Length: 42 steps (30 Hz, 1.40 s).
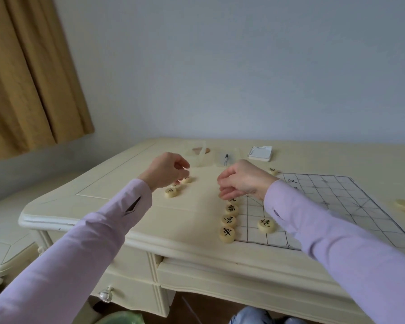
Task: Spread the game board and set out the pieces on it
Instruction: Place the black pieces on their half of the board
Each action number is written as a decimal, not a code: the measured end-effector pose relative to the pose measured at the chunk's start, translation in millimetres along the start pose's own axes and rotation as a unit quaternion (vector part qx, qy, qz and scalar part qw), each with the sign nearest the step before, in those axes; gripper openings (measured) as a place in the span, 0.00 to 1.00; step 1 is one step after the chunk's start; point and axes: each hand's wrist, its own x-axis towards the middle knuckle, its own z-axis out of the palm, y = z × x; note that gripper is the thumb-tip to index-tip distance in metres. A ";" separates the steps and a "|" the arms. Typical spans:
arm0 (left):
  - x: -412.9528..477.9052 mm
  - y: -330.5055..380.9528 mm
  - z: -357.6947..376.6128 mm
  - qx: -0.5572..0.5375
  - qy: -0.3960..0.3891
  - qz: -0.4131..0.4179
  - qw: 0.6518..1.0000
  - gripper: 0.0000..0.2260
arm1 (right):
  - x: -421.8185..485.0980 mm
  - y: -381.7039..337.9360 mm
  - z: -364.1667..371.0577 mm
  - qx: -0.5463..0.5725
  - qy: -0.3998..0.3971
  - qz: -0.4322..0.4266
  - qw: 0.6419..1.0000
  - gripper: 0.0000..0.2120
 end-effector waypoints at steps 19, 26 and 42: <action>38.3 -70.9 0.8 0.123 -0.159 -0.117 0.973 0.29 | 145.1 -37.9 57.7 -0.539 -0.128 -0.070 0.830 0.31; 37.3 -71.8 -9.8 0.100 -0.191 -0.103 0.971 0.26 | 160.1 -31.5 64.5 -0.541 -0.101 -0.093 0.830 0.24; 43.4 -72.0 5.3 0.084 -0.150 -0.119 0.978 0.22 | 150.9 -28.5 59.4 -0.479 -0.064 -0.068 0.873 0.19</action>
